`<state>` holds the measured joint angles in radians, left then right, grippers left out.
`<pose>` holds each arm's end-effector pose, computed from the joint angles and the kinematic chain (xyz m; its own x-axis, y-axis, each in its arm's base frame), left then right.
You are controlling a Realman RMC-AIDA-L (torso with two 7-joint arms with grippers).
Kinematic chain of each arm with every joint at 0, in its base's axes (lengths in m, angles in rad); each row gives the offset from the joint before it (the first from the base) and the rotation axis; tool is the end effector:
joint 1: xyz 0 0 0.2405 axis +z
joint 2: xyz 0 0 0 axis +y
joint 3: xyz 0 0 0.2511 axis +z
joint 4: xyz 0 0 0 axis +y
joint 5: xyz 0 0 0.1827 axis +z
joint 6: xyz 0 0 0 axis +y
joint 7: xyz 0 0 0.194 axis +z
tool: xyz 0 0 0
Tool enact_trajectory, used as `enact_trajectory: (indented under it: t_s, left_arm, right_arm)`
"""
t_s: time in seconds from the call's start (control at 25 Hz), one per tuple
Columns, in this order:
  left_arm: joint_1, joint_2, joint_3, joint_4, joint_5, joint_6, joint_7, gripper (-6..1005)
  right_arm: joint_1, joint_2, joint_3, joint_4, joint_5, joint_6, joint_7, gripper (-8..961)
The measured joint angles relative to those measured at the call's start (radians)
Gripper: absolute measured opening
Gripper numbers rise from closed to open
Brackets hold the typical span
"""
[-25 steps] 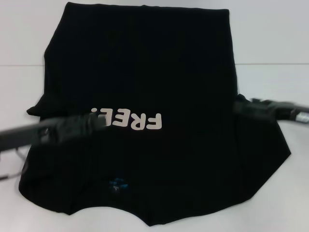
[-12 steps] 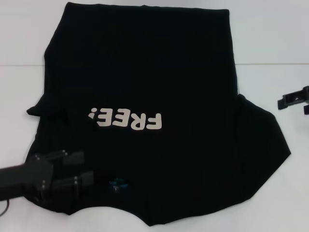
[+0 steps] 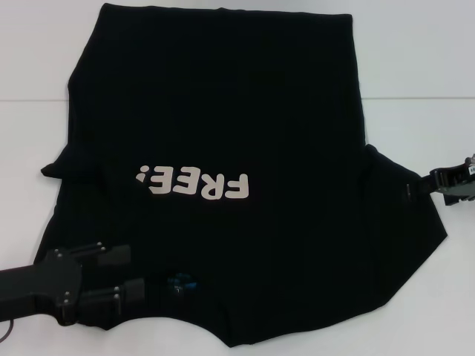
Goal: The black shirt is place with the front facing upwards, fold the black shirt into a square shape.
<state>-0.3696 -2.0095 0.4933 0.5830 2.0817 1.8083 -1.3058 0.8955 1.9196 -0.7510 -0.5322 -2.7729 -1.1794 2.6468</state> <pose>-0.2680 0.2584 -0.0080 0.6916 0.4255 0.5836 0.5508 -0.8334 -0.0450 0.2863 0.4178 -0.0009 0.2757 -0.9384 -0.2082 -0.8655 -0.1480 -0.4786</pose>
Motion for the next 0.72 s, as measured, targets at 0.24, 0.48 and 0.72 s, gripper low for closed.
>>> enact_trajectory:
  t_s: [0.24,0.48,0.72]
  left_arm:
    - [0.001,0.000,-0.001,0.000,0.000,0.002,-0.001,734]
    - [-0.006,0.000,-0.001,0.001,0.000,0.003,-0.005,734]
    - [-0.008,0.000,-0.001,0.003,0.000,0.003,-0.006,734]
  right_arm:
    - [-0.006,0.019,-0.009,0.019,-0.002,0.029,-0.008,920]
    - [-0.006,0.031,-0.021,0.024,-0.002,0.043,-0.011,894]
    - [-0.005,0.033,-0.019,0.027,0.006,0.040,-0.025,868]
